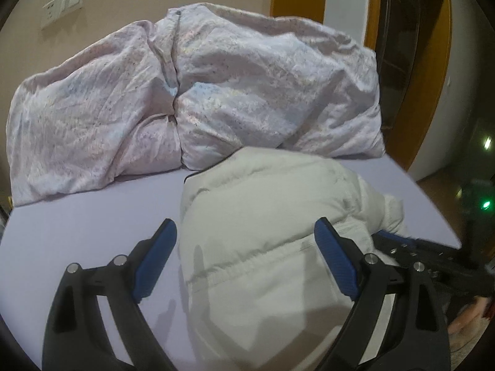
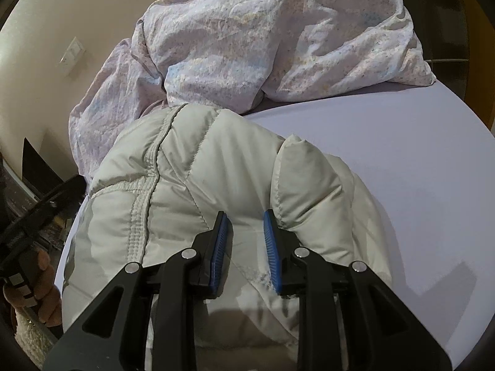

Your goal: Fold large clothes

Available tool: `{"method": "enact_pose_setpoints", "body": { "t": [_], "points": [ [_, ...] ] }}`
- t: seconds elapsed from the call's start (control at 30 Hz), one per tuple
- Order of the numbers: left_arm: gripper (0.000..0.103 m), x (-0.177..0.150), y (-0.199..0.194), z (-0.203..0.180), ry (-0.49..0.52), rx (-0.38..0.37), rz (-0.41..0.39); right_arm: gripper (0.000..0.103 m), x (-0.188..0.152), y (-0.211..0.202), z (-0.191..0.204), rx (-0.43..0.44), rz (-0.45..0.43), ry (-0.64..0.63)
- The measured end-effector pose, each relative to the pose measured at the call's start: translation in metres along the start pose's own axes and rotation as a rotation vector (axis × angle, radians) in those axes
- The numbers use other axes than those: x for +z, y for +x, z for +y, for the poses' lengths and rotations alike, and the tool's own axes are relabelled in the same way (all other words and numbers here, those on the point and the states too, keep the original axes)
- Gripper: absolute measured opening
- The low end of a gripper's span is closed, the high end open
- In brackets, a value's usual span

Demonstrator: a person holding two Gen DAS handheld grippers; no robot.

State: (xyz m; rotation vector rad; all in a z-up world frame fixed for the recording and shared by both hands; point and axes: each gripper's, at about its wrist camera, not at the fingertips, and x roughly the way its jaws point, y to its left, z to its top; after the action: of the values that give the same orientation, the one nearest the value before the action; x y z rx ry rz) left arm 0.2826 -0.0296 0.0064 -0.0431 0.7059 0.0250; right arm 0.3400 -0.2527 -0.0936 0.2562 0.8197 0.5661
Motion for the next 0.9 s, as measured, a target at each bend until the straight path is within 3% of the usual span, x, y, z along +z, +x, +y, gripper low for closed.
{"method": "enact_pose_setpoints", "body": {
  "t": [0.2,0.37,0.9],
  "points": [
    [0.092,-0.016,0.022,-0.002,0.005,0.006,0.028,0.024,-0.003,0.002,-0.001,0.004,-0.021,-0.044],
    [0.093,-0.03,0.03,-0.009,0.05,0.062,-0.001,0.024,-0.003,0.007,-0.001,-0.006,-0.034,-0.064],
    [0.098,-0.045,0.048,0.0,0.006,0.035,-0.003,0.024,-0.011,0.011,-0.001,-0.03,-0.078,-0.08]
  ]
}}
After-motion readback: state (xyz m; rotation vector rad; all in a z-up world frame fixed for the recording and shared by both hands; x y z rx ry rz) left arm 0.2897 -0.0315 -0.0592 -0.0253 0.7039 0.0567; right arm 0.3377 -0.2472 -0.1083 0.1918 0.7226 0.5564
